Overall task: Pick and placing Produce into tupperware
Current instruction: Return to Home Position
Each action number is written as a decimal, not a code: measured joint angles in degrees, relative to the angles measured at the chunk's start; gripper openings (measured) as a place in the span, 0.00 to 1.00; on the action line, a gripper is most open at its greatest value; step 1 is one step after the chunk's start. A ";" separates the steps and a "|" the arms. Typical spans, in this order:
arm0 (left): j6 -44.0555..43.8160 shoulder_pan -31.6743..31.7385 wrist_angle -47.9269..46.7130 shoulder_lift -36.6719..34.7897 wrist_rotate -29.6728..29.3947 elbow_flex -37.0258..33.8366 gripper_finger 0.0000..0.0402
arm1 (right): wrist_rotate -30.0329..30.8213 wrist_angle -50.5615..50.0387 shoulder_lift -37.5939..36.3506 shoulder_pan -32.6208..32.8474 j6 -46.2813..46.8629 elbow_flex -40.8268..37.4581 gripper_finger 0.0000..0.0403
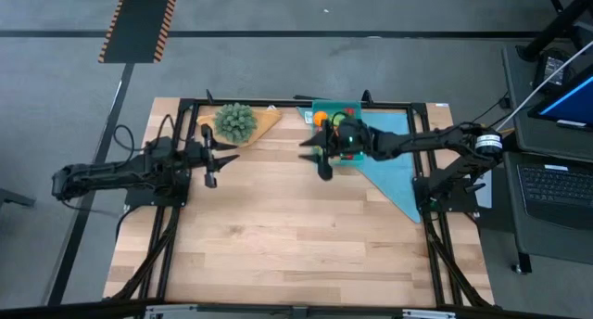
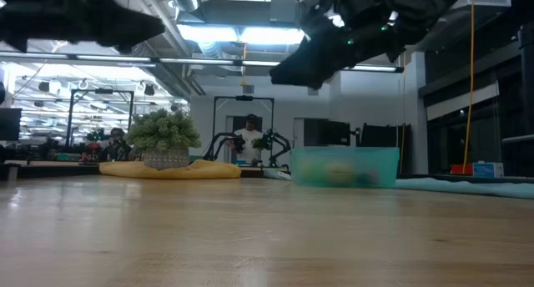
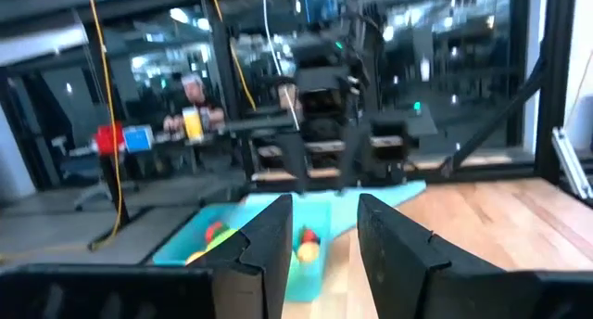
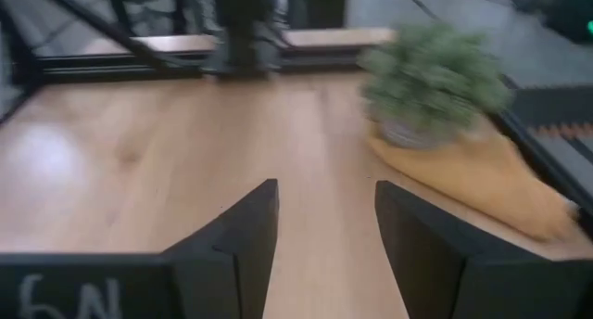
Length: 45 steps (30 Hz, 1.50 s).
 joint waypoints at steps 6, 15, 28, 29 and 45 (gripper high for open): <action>-1.34 0.04 1.20 -8.46 -0.35 -5.39 0.30 | 0.67 4.67 -0.03 2.19 1.54 -1.74 0.45; -2.65 0.04 -1.59 -11.51 -0.44 -9.72 0.28 | 0.51 6.74 -0.29 5.06 0.00 -1.79 0.45; -2.87 0.00 -11.58 -11.51 3.48 -9.72 0.21 | -7.44 19.90 -10.18 4.14 -1.29 -13.01 0.45; -2.86 0.00 -11.80 -11.51 3.86 -9.72 0.21 | -7.29 22.88 -11.22 3.93 -1.27 -15.55 0.45; -3.88 0.00 -12.06 -11.51 4.10 -9.72 0.13 | -6.94 31.83 -32.07 -1.46 4.51 -35.24 0.45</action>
